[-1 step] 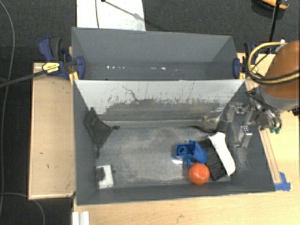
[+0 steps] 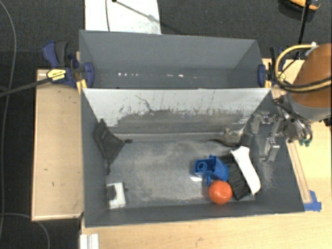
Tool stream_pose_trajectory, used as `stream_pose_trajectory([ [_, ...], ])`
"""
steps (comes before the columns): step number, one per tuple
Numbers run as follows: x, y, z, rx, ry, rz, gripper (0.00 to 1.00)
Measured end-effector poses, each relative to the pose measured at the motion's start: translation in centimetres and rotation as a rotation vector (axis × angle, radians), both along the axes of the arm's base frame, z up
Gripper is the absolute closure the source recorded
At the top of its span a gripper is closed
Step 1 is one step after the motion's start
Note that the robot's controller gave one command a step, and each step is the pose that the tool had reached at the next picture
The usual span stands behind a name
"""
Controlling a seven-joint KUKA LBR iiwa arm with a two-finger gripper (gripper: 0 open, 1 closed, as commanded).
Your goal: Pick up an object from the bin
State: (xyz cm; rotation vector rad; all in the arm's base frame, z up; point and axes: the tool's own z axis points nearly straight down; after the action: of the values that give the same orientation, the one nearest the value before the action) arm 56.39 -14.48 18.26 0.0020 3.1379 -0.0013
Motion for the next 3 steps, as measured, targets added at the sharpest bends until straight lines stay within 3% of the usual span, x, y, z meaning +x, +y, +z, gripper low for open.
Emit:
stream_pose_trajectory([
  [1, -0.1, 0.4, 0.8, 0.001, 0.003, -0.058, 0.00],
  [2, -1.8, 5.9, 0.2, -0.001, -0.002, -0.022, 0.00],
  [3, -2.2, 8.8, 2.3, 0.003, 0.003, 0.063, 0.00],
])
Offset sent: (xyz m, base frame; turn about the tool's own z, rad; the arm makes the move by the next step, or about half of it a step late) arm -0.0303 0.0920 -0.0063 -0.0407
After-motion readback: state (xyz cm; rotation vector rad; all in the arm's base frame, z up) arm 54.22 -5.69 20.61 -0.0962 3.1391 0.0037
